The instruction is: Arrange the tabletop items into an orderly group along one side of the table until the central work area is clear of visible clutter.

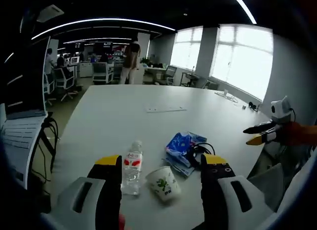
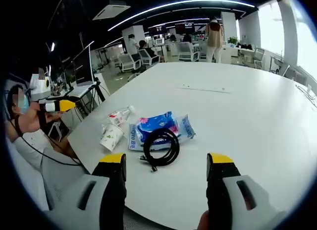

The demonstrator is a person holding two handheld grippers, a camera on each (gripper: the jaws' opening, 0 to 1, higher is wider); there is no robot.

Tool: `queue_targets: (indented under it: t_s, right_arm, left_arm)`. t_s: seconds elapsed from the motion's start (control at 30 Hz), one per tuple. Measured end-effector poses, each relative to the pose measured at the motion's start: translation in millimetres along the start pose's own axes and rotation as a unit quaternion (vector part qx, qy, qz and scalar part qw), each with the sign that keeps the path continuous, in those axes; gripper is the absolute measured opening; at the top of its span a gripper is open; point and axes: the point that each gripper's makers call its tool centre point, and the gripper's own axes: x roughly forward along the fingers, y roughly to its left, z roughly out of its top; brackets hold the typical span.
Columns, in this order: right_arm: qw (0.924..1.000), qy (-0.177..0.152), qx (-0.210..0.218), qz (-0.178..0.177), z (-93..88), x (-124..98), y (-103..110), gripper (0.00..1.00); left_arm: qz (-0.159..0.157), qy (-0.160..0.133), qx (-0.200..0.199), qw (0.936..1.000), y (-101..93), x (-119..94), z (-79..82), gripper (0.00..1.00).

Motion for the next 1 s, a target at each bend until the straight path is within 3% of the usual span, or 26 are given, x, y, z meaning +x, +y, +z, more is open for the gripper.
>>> queue_targets:
  t_s: [1.0]
  right_arm:
    - [1.0,-0.001,-0.002,0.002,-0.8,-1.4,2.1,0.66]
  left_arm:
    - [-0.005,0.004,0.0,1.0,-5.5,-0.8,-3.3,0.65]
